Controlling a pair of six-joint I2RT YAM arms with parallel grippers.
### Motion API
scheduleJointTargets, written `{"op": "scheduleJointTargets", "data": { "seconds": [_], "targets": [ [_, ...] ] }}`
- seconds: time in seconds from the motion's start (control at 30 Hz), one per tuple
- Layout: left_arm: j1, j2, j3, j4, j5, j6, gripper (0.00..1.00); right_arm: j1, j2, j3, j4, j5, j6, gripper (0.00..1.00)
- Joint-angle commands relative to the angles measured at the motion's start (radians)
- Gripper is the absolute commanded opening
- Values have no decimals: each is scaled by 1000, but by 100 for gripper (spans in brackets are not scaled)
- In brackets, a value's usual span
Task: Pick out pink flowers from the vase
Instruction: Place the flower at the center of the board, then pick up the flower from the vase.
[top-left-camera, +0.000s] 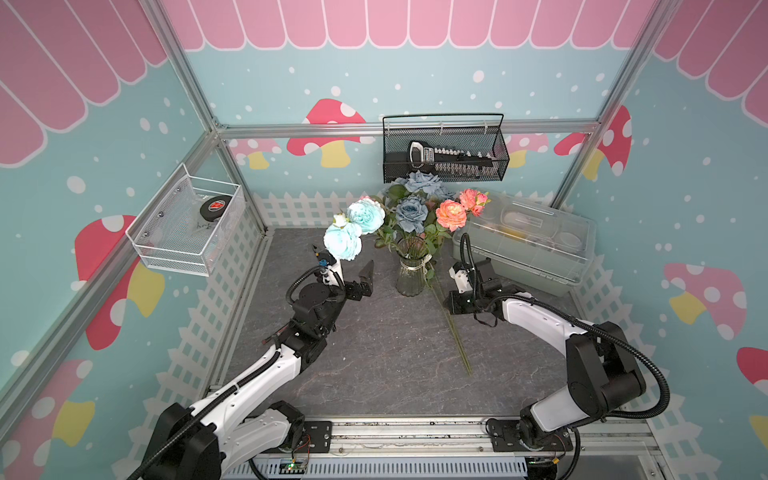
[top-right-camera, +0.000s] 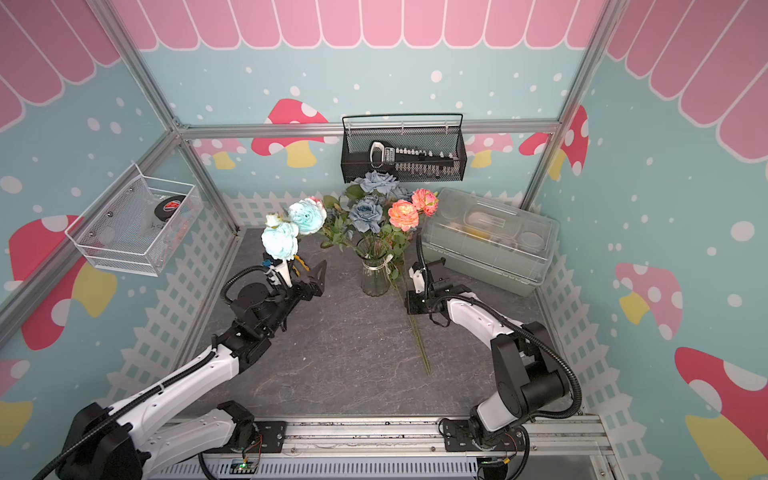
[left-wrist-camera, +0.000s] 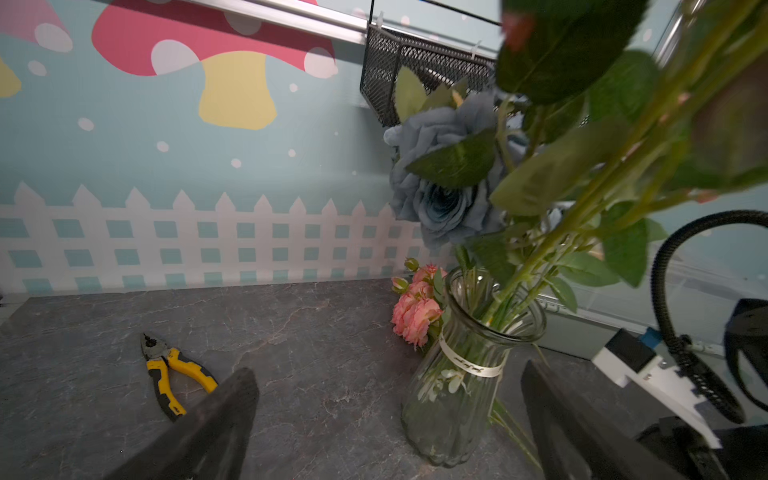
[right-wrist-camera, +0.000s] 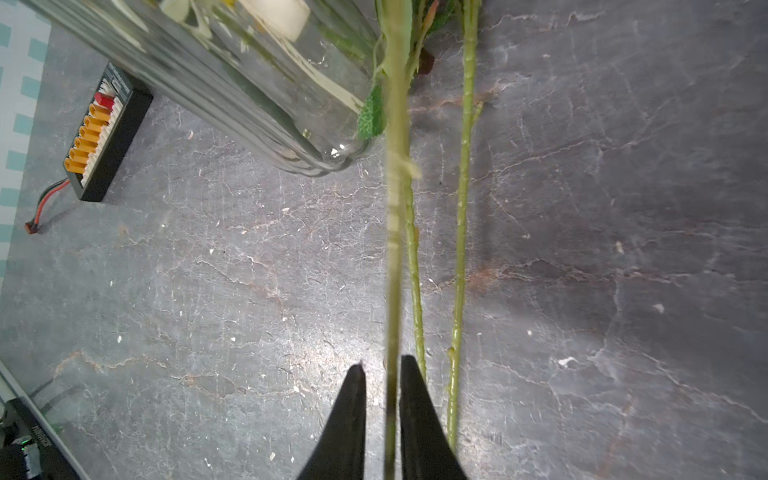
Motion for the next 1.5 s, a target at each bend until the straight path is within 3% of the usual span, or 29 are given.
{"op": "scheduleJointTargets", "data": {
  "seconds": [0.0, 0.17, 0.23, 0.4, 0.53, 0.67, 1.23, 1.3, 1.47],
  "targets": [
    [104, 75, -17, 304, 261, -12, 98, 1, -18, 11, -5, -10, -16, 38],
    [187, 240, 104, 332, 640, -10, 97, 2, -54, -8, 4, -8, -12, 47],
    [191, 296, 131, 386, 730, 18, 95, 1, -74, -15, 6, -8, -12, 47],
    [216, 431, 196, 490, 773, -37, 90, 1, -128, -18, 6, -5, -11, 48],
    [236, 541, 259, 637, 865, -149, 76, 2, -174, -17, 1, -5, -12, 48],
    [237, 593, 316, 634, 920, -136, 60, 0, -204, -14, -17, 1, -18, 48],
    [191, 703, 383, 774, 973, -181, 50, 2, -261, -23, -64, 24, -21, 48],
    [179, 707, 389, 763, 967, -171, 49, 2, -268, -22, -70, 27, -21, 52],
    [149, 726, 422, 743, 975, -171, 42, 2, -287, -20, -94, 57, -29, 73]
  ]
}}
